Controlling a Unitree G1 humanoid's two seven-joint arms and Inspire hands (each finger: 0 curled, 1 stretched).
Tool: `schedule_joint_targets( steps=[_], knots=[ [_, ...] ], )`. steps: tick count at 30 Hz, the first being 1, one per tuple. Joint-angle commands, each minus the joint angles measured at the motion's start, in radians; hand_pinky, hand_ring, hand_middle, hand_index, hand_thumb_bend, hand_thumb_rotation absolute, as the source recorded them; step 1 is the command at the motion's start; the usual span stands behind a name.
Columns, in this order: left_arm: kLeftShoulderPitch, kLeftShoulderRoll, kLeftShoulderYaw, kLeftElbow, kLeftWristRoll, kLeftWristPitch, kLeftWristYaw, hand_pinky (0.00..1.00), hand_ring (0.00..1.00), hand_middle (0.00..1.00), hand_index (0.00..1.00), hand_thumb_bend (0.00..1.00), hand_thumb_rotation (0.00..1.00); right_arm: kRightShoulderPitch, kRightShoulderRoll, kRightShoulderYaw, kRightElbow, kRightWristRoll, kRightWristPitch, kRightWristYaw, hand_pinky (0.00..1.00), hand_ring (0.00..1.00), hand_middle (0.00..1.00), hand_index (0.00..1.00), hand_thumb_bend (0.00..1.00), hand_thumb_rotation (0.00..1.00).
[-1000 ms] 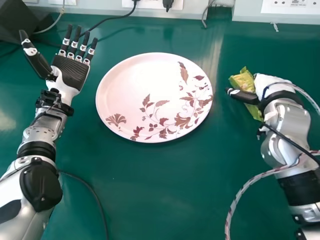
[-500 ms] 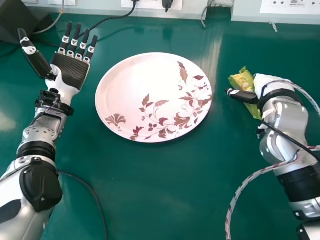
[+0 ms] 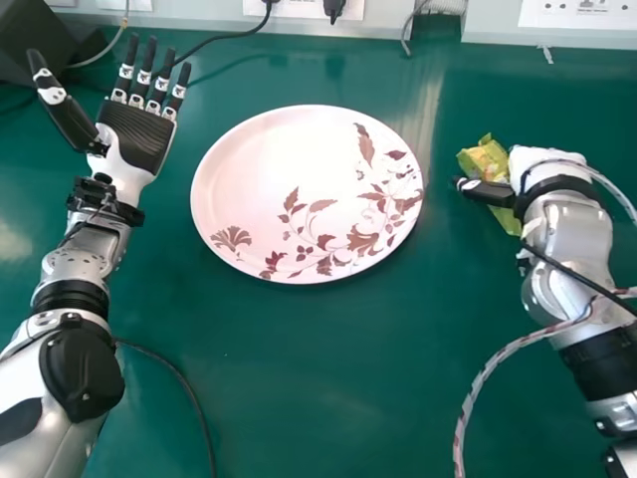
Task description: Pick up biscuit and place it in the plate
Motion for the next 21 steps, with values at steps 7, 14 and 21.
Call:
schedule_joint_targets(
  steps=[7, 14, 21],
  knots=[
    [0.012, -0.003, 0.022, -0.017, -0.042, 0.037, 0.006, 1.0, 1.0, 1.0, 1.0, 1.0, 0.41, 0.025, -0.029, 0.009, 0.0, 0.002, -0.006, 0.008, 0.81, 0.92, 1.0, 1.0, 0.85, 0.58],
    [0.02, -0.007, 0.025, -0.037, -0.062, 0.062, 0.009, 1.0, 1.0, 1.0, 1.0, 1.0, 0.36, 0.022, -0.033, 0.011, 0.001, 0.006, -0.011, 0.02, 0.76, 0.9, 1.0, 1.0, 0.82, 0.52],
    [0.025, -0.006, 0.025, -0.064, -0.071, 0.096, 0.033, 1.0, 1.0, 1.0, 1.0, 1.0, 0.35, 0.027, -0.051, 0.014, -0.013, 0.003, -0.028, 0.029, 0.69, 0.85, 1.0, 1.0, 0.75, 0.47]
  ],
)
